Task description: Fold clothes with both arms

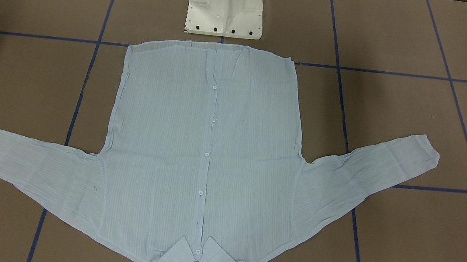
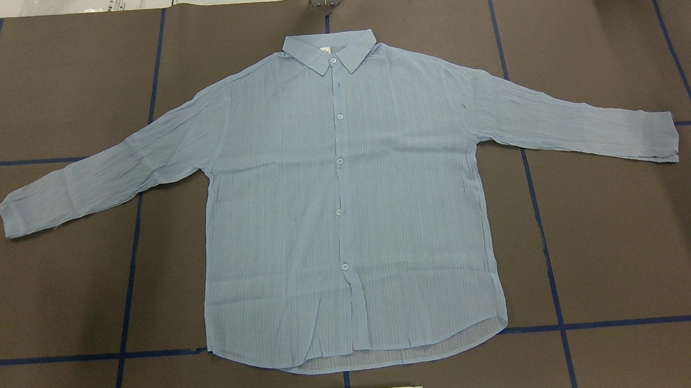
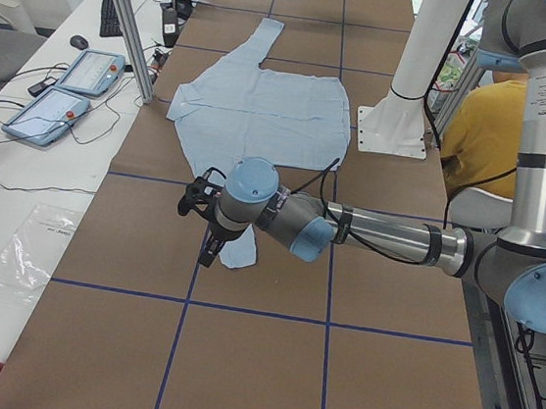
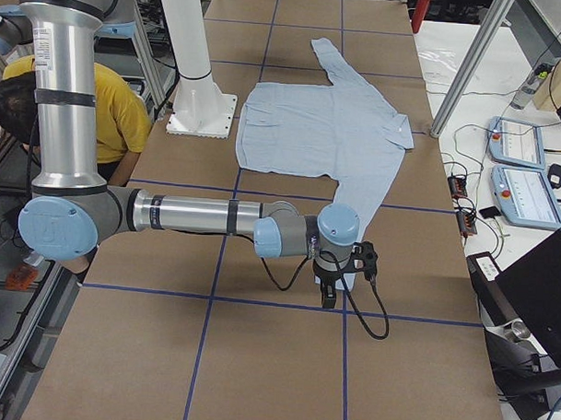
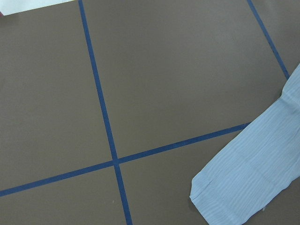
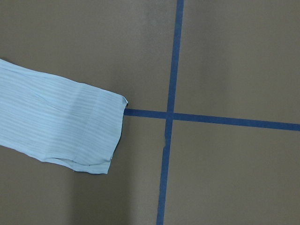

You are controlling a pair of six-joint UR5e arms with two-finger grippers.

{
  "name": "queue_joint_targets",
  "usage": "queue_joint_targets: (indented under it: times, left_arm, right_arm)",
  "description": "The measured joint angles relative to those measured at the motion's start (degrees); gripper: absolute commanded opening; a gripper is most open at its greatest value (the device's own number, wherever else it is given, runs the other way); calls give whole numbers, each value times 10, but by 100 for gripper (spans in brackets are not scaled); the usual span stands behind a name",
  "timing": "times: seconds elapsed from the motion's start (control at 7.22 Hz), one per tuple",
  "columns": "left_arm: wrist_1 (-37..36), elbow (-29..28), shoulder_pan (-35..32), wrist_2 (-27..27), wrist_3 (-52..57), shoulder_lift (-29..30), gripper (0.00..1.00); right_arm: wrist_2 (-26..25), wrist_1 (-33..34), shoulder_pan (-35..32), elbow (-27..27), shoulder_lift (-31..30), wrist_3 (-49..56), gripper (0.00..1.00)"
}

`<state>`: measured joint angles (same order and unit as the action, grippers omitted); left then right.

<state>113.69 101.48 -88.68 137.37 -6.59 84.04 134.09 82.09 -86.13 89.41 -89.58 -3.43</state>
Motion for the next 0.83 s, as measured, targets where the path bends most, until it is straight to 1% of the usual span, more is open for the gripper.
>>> queue_joint_targets:
  times: [0.55, 0.83]
  left_arm:
    - [1, 17, 1, 0, 0, -12, 100]
    - [4, 16, 2, 3, 0, -21, 100]
  right_arm:
    - [8, 1, 2, 3, 0, -3, 100]
    - [31, -4, 5, 3, 0, -7, 100]
